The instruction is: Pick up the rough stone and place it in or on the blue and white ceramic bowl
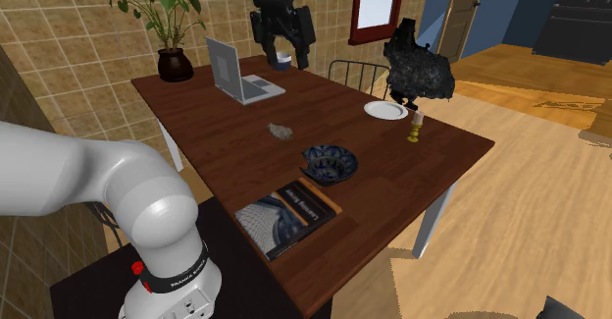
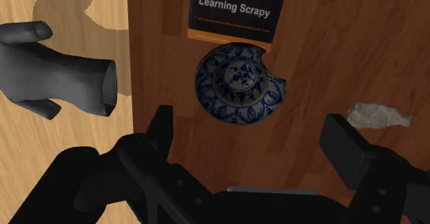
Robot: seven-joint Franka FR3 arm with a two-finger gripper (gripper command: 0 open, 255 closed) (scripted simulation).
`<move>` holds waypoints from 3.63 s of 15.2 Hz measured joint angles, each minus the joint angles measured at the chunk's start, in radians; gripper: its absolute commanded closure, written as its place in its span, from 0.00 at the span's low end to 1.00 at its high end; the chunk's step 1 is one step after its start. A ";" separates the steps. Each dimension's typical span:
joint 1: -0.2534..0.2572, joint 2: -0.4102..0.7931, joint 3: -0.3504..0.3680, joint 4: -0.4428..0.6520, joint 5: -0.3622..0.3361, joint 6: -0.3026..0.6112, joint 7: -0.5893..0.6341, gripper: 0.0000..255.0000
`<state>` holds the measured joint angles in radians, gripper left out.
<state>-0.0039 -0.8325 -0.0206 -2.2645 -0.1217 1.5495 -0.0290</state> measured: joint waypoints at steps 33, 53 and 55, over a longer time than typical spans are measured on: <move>-0.378 0.338 1.031 -0.329 0.366 0.948 1.429 0.00; -1.433 0.360 2.062 -0.047 0.328 1.176 1.801 0.00; -1.434 0.359 2.063 -0.047 0.329 1.177 1.801 0.00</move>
<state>-1.4377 -0.4733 2.0423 -2.3116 0.2072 2.7261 1.7716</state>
